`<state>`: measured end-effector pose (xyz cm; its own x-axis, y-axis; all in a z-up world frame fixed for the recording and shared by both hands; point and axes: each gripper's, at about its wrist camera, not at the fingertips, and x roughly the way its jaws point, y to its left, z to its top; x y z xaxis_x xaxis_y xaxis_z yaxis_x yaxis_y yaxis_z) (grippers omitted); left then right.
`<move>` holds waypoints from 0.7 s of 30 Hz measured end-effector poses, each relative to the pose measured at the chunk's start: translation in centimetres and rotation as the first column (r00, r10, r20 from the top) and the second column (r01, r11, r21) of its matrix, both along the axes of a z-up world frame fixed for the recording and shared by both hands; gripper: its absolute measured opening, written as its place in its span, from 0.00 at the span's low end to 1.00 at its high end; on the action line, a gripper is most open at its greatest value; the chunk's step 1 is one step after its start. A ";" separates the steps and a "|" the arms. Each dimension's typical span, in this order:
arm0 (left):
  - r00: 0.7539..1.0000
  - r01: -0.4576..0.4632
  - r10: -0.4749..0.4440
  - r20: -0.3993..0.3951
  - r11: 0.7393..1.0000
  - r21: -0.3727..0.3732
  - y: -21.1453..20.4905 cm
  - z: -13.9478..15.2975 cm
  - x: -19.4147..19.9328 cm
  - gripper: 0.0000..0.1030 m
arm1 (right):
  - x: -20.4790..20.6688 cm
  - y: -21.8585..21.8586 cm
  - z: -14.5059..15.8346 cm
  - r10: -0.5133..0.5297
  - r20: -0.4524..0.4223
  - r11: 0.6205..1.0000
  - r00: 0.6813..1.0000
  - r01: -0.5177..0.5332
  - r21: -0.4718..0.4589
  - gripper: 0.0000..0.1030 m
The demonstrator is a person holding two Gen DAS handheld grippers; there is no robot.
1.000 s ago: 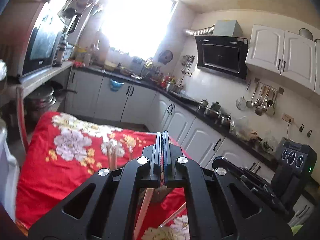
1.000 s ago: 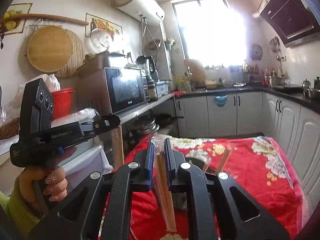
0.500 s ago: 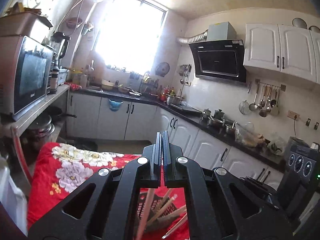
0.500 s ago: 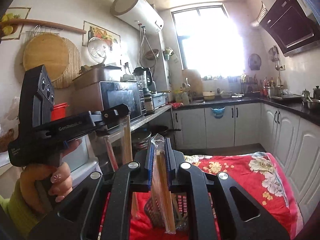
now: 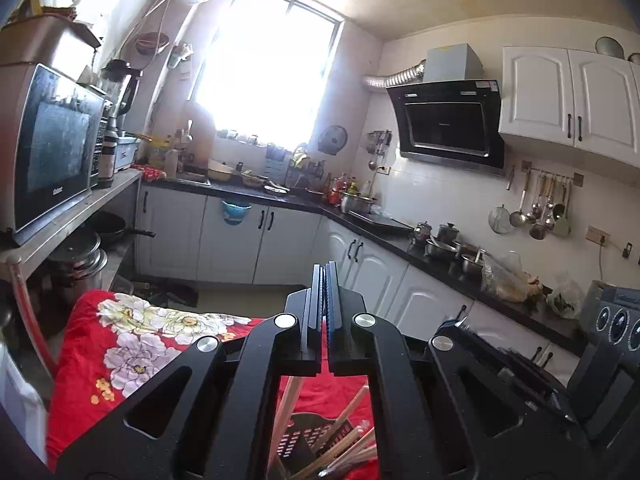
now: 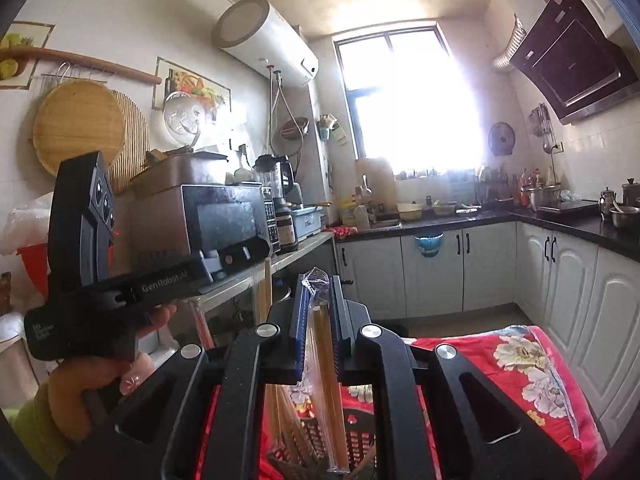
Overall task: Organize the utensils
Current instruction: 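Lower the pack into a caddy slot with the right tool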
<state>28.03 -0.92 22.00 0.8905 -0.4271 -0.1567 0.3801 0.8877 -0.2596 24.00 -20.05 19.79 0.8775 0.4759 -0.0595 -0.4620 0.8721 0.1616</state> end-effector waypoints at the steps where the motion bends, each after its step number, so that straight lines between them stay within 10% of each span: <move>1: 1.000 -0.002 0.002 -0.003 1.000 -0.001 0.0 -0.2 0.3 0.00 | 0.1 -0.1 -0.1 -0.003 0.003 1.000 1.000 0.003 0.003 0.10; 21: 0.998 -0.037 0.037 -0.060 0.999 0.008 0.4 -6.5 3.6 0.00 | 4.6 0.8 -5.1 -0.020 -0.035 1.000 0.999 0.020 0.003 0.10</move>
<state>31.66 -0.55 15.54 0.8946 -0.3928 -0.2132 0.3309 0.9028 -0.2749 28.59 -19.21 14.65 0.8843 0.4583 -0.0887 -0.4384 0.8806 0.1800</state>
